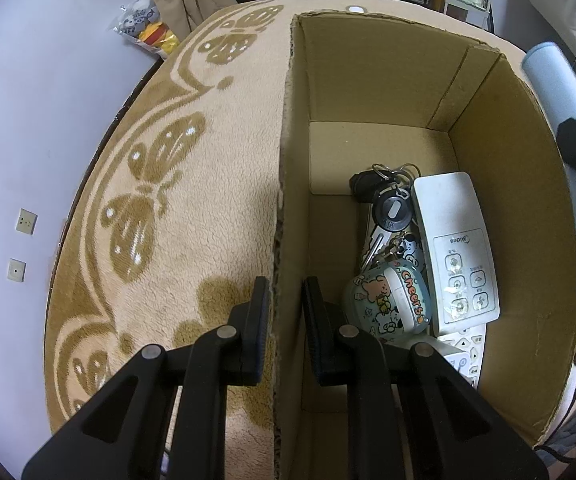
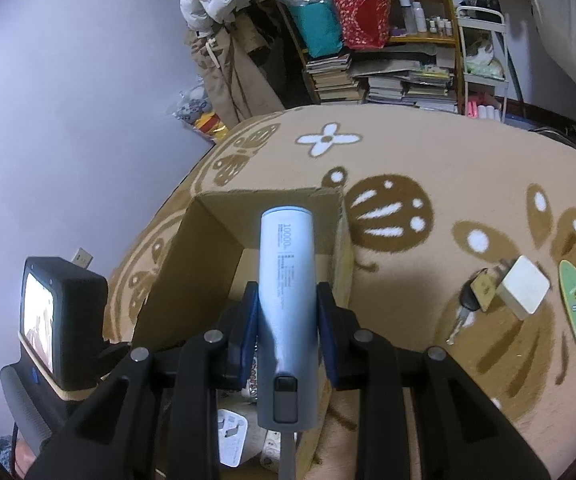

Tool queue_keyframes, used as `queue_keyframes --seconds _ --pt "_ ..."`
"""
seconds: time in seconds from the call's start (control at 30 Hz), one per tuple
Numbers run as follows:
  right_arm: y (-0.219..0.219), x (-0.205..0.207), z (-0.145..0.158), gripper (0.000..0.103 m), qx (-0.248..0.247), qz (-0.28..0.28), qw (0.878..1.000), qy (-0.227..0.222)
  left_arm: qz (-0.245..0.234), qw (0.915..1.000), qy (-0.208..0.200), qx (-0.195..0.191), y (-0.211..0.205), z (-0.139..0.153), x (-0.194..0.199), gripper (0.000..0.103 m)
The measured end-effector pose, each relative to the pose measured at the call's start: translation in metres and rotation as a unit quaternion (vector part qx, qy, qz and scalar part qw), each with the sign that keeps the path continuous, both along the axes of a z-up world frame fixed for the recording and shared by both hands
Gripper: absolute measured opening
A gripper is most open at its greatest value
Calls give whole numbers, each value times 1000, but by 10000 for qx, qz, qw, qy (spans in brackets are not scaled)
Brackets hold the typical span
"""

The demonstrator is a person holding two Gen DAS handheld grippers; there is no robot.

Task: Organize rigid objects
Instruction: 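Lift the light-blue cylinder with the right gripper and carry it over the box, then open the right gripper to drop the light-blue cylinder into the box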

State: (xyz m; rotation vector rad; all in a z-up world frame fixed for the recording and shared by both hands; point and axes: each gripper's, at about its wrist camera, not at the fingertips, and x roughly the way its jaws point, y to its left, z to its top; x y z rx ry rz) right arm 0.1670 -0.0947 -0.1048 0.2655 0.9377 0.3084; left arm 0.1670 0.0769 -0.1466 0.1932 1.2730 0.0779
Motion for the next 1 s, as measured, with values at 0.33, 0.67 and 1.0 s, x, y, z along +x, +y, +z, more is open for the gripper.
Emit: queue_keyframes --seconds 0.33,0.67,1.0 --pt "12 4 -17 30 138 183 9995 227 1 10000 3 -8 -1 0 0 17" --pt "15 7 -23 30 246 183 9990 313 10 10000 5 -34 -1 1 -1 17" --pt "9 4 -16 30 381 124 9991 162 0 10000 3 -10 -1 1 -1 17"
